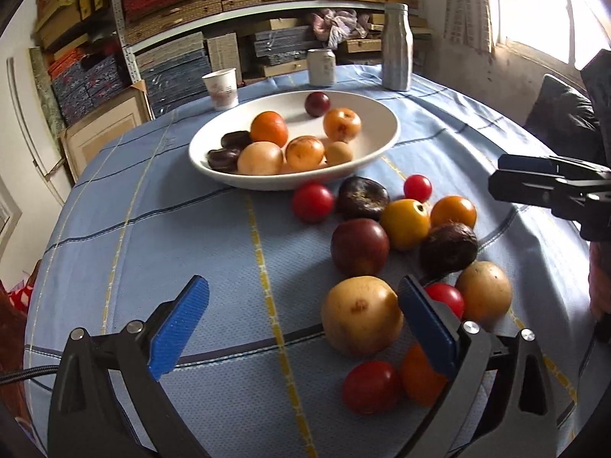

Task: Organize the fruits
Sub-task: 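Grasp a large pale pear with the left gripper while the right grasps an orange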

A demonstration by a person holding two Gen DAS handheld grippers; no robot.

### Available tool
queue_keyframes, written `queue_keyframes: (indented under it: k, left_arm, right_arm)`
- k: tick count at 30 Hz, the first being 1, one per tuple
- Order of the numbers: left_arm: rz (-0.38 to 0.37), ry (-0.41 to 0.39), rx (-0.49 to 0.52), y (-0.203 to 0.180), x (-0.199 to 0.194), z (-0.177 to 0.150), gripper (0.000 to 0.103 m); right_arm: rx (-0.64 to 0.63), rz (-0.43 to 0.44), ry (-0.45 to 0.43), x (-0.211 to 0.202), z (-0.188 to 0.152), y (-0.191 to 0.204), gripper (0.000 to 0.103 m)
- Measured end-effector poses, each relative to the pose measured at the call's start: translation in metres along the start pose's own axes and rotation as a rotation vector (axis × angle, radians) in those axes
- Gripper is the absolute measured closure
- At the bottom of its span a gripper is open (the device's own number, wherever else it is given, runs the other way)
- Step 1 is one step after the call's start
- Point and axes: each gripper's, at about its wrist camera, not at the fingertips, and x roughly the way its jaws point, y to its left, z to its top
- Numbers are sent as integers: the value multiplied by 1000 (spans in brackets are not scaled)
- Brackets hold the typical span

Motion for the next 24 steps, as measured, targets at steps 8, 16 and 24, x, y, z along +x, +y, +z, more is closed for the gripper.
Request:
queue_keyframes:
  k: [8,16,24]
  left_arm:
    - [-187,35,-11,-1,5,0,46]
    - [-280,67,-37,-3,12,1,51]
    - [-363,125,-138,12,26,-1,44]
  right_arm:
    - [-1,3,26,4,0,-1,27]
    - [20,59,115,21,-5,-3,46]
    - [126,149,157,34,-6,-15,47]
